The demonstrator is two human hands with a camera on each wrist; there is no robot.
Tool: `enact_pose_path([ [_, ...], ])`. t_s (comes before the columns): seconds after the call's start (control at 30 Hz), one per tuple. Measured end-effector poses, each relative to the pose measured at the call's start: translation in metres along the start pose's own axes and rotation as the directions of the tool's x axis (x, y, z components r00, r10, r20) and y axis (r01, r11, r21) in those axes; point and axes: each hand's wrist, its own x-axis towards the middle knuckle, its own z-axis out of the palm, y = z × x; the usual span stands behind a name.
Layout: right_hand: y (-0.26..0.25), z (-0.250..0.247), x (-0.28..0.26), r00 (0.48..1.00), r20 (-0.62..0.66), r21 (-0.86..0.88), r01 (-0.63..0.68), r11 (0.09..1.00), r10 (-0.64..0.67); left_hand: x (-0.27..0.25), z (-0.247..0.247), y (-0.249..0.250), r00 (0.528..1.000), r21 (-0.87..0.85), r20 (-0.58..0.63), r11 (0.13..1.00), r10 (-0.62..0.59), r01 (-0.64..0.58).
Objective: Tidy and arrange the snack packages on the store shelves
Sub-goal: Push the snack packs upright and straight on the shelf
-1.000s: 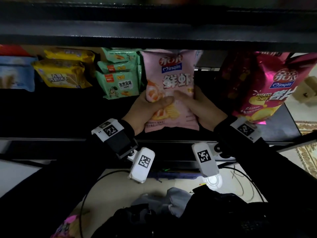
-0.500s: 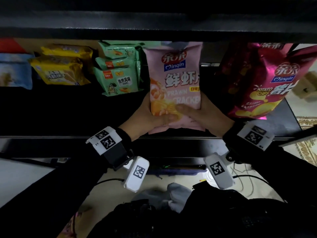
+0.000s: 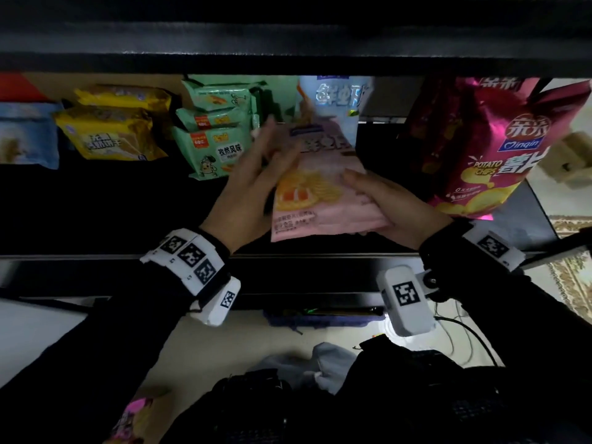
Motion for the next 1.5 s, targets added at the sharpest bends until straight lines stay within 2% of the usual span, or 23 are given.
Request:
enact_pose_path([
  [0.07,-0.009,0.0,-0.003,0.997,0.042,0.081,-0.072,0.994,0.069,0.007,0.0,0.015,0.996,-0.178,0.045,0.98,-0.079,0.085],
  [0.1,-0.014,-0.003,-0.005,0.991,0.115,0.123,-0.087,0.989,0.073,0.01,-0.001,0.018,0.99,-0.253,0.026,0.957,-0.137,0.139],
  [0.17,-0.022,-0.008,-0.007,0.97,0.241,0.112,-0.051,0.992,0.022,0.008,-0.006,0.03,0.983,-0.351,-0.022,0.922,-0.184,0.165],
  [0.2,-0.024,-0.009,-0.008,0.97,0.241,0.083,-0.012,0.997,-0.008,0.008,-0.007,0.032,0.977,-0.386,-0.078,0.91,-0.196,0.152],
  [0.27,-0.023,-0.007,-0.005,0.978,0.188,0.072,0.076,0.995,-0.088,0.012,-0.01,0.039,0.972,-0.488,-0.1,0.862,-0.211,0.137],
  [0.37,-0.013,0.004,-0.003,0.971,0.162,0.003,0.177,0.984,-0.176,0.018,-0.001,0.041,0.95,-0.561,-0.027,0.792,-0.31,0.242],
  [0.43,-0.003,0.007,-0.002,0.981,0.112,-0.049,0.162,0.986,-0.156,0.017,0.005,0.039,0.913,-0.604,0.053,0.715,-0.405,0.352],
  [0.5,0.006,0.005,-0.002,0.99,0.074,-0.062,0.128,0.99,-0.123,0.016,0.009,0.033,0.861,-0.676,0.167,0.58,-0.48,0.454],
  [0.53,0.012,0.004,-0.002,0.992,0.078,-0.067,0.106,0.992,-0.101,0.017,0.008,0.03,0.843,-0.71,0.179,0.526,-0.508,0.468],
  [0.6,0.022,0.003,-0.001,0.992,0.111,-0.067,0.058,0.996,-0.051,0.02,0.005,0.026,0.813,-0.764,0.135,0.462,-0.566,0.449],
  [0.7,0.03,0.009,-0.001,0.992,0.128,0.014,0.008,1.0,-0.01,0.022,0.008,0.024,0.788,-0.772,0.114,0.445,-0.604,0.453],
  [0.8,0.03,0.015,-0.001,0.997,0.029,0.156,0.061,0.986,-0.066,0.022,0.015,0.025,0.772,-0.767,0.175,0.407,-0.61,0.496],
  [0.87,0.03,0.016,-0.002,0.993,-0.034,0.206,0.115,0.972,-0.111,0.024,0.016,0.024,0.756,-0.796,0.223,0.333,-0.615,0.506],
  [0.97,0.032,0.019,-0.003,0.989,-0.041,0.196,0.15,0.969,-0.145,0.023,0.015,0.019,0.728,-0.852,0.304,0.166,-0.615,0.496],
  [1.03,0.034,0.021,-0.002,0.99,-0.037,0.207,0.141,0.968,-0.136,0.02,0.018,0.018,0.718,-0.869,0.312,0.118,-0.622,0.481],
  [1.1,0.036,0.021,-0.001,0.991,-0.059,0.248,0.128,0.96,-0.117,0.017,0.022,0.016,0.741,-0.853,0.3,0.179,-0.6,0.491],
  [1.2,0.035,0.018,-0.001,0.992,-0.087,0.313,0.114,0.943,-0.091,0.009,0.028,0.017,0.784,-0.76,0.33,0.345,-0.526,0.551],
  [1.37,0.032,0.017,-0.003,0.998,-0.02,0.255,0.06,0.965,-0.057,0.004,0.027,0.014,0.775,-0.717,0.291,0.408,-0.561,0.565],
  [1.5,0.034,0.015,-0.004,0.994,-0.087,0.227,0.079,0.971,-0.06,-0.002,0.021,0.011,0.781,-0.643,0.423,0.455,-0.46,0.617],
])
